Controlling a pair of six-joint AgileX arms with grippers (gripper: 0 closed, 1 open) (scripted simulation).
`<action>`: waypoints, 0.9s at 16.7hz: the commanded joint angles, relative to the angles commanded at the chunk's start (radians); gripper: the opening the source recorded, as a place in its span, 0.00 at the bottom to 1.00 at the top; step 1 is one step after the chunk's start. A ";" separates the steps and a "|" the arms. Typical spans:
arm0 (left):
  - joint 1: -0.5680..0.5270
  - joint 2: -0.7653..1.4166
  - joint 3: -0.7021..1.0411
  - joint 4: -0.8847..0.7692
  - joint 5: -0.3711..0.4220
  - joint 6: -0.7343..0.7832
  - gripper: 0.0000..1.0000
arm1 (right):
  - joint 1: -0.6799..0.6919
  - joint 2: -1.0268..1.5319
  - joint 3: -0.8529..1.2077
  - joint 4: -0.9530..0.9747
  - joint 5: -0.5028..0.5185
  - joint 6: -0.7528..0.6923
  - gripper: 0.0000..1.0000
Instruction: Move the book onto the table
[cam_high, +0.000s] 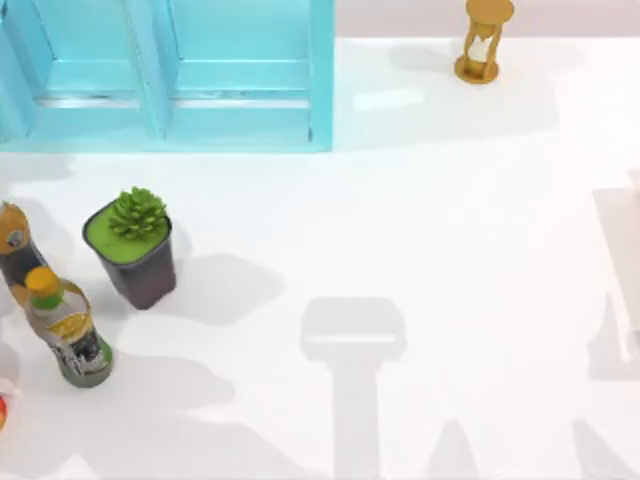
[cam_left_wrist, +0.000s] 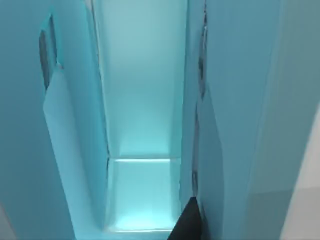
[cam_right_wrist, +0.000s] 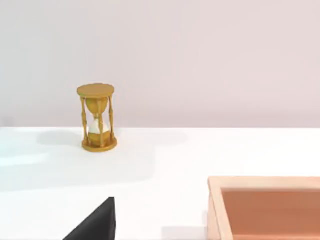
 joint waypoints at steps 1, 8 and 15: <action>0.014 -0.045 -0.018 -0.034 0.014 0.004 0.00 | 0.000 0.000 0.000 0.000 0.000 0.000 1.00; 0.157 -0.545 -0.194 -0.360 0.142 0.060 0.00 | 0.000 0.000 0.000 0.000 0.000 0.000 1.00; 0.261 -0.841 -0.306 -0.582 0.228 0.115 0.00 | 0.000 0.000 0.000 0.000 0.000 0.000 1.00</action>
